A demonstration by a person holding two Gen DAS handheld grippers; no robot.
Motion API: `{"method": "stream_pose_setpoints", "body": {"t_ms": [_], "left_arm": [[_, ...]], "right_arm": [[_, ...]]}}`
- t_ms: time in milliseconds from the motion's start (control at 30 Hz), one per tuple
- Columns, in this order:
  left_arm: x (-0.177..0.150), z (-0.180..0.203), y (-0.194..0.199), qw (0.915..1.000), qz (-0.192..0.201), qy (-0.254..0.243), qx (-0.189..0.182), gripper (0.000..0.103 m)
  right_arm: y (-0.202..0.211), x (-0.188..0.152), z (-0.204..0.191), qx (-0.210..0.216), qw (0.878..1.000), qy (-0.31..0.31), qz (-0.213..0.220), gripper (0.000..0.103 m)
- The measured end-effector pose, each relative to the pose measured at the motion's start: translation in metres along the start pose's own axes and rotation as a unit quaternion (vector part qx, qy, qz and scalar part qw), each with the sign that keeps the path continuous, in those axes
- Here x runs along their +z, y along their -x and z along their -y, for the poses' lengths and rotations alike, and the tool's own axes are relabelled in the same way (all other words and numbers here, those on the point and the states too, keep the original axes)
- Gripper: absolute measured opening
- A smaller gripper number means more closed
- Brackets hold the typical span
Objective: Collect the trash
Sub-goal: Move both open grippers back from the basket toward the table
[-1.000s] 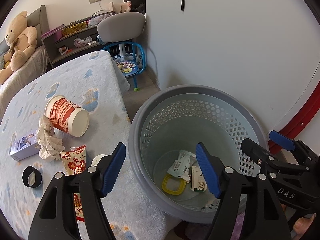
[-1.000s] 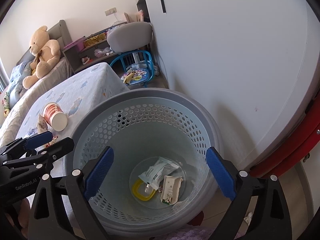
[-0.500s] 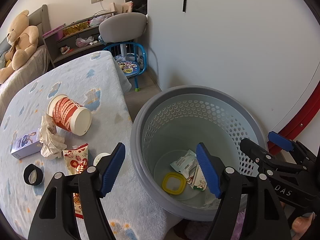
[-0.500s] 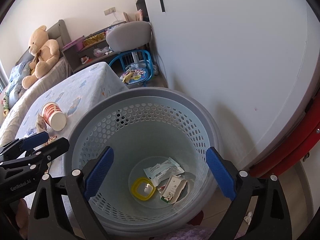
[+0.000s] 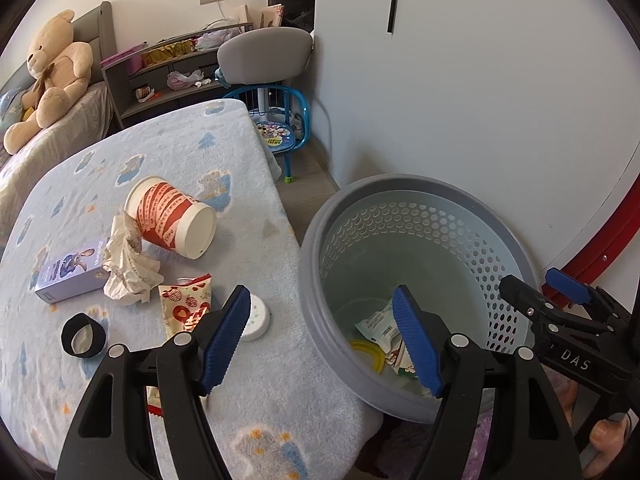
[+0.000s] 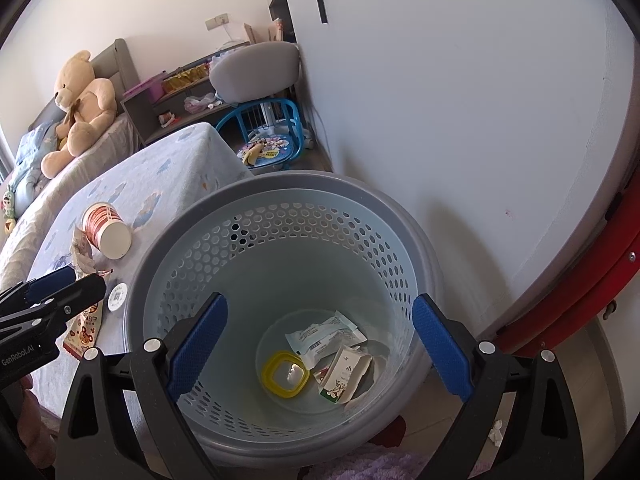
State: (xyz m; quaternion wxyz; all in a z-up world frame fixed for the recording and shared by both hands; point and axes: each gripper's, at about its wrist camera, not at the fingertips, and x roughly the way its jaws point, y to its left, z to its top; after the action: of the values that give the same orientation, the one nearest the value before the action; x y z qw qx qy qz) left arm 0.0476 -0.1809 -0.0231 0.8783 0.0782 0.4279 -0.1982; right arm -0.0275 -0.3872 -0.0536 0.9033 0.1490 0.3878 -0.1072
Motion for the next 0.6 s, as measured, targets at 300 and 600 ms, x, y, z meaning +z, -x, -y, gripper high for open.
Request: {"method": "stream_pose_setpoints", "body": {"t_ms": [300,600], "left_arm": [[-0.011,-0.055,0.011,0.9986,0.000,0.039,0.036,0.071],[-0.022,-0.108,0.024,0.9946,0.011,0.073,0.073,0.071]], "right_arm": [[0.012,-0.008,-0.010,-0.001,1.000,0.001,0.012,0.092],[0.024,-0.022,-0.046,0.032,0.999,0.002,0.009,0.092]]}}
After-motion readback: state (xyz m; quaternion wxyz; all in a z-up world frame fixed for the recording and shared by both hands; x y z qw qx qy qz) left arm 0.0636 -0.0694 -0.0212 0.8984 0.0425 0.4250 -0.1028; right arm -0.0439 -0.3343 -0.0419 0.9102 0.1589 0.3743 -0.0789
